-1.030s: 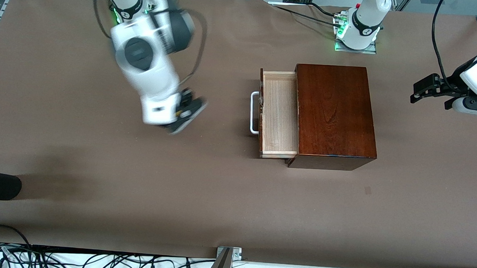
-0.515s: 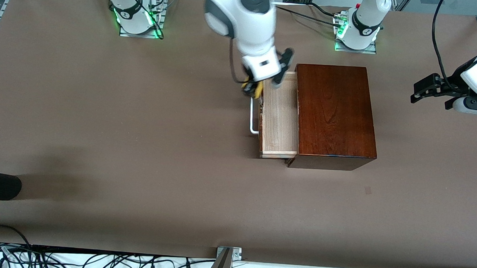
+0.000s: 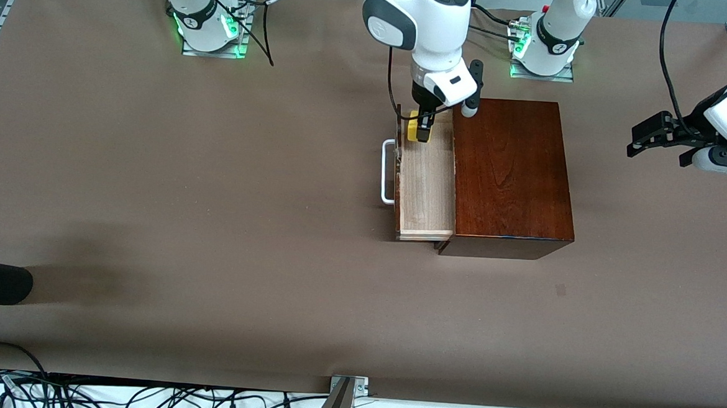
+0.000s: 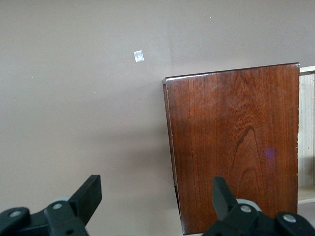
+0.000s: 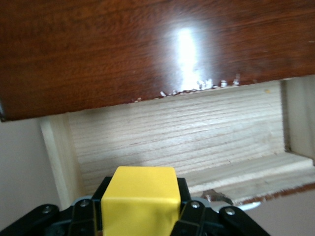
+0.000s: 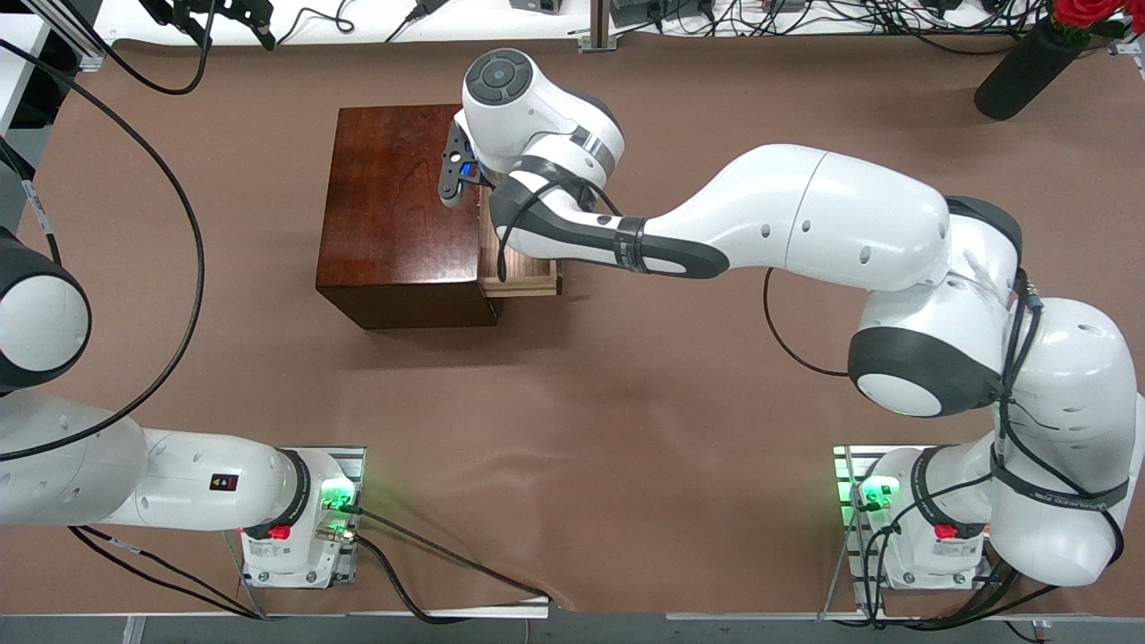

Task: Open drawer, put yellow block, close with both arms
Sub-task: 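Carry the yellow cube with the right gripper over the open drawer, then lower the cube into the drawer and open the right gripper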

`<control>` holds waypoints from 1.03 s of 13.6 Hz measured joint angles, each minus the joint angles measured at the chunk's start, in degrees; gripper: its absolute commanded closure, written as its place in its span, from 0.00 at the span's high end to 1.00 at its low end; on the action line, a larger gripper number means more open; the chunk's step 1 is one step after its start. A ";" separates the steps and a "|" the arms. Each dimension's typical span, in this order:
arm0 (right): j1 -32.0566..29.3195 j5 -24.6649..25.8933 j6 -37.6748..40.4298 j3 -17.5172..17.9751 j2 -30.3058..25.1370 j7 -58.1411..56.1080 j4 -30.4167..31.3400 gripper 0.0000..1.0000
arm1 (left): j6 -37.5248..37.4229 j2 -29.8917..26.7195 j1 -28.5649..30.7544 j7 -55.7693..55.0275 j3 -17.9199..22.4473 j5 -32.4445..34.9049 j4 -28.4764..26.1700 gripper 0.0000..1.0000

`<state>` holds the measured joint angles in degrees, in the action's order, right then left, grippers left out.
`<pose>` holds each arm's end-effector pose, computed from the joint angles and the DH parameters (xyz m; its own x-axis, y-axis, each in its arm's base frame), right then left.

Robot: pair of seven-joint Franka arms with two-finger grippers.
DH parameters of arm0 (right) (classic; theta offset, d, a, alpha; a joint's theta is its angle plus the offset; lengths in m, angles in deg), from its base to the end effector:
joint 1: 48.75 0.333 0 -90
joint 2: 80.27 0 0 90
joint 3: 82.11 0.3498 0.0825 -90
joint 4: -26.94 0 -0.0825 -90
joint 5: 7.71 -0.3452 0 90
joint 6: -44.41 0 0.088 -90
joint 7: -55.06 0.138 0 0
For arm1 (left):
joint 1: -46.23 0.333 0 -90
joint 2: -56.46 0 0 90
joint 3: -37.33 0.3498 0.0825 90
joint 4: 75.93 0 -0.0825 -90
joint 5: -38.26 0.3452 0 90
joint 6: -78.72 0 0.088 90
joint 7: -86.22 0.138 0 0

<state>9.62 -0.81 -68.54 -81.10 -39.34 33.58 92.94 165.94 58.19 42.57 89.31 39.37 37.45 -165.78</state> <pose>0.3939 0.6359 0.3942 0.1189 0.9912 0.0578 0.9830 -0.1257 0.1339 0.5173 -0.0169 0.6088 0.9937 -0.0826 -0.0752 -0.0816 -0.9965 0.0171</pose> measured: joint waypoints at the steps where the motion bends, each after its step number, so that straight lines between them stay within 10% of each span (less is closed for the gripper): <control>1: 0.00 0.00 0.00 -0.05 0.76 -0.74 0.00 0.00 | 0.00 0.00 0.00 0.00 0.00 0.00 0.00 1.00; 14: 0.59 2.53 -5.41 -0.88 6.38 -5.99 -0.06 0.00 | 0.00 0.00 0.00 0.00 0.00 0.00 0.01 1.00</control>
<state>10.20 1.72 -73.95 -81.98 -32.96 27.59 92.88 165.94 58.19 42.57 89.30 39.37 37.45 -165.77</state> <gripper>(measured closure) 0.445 0.000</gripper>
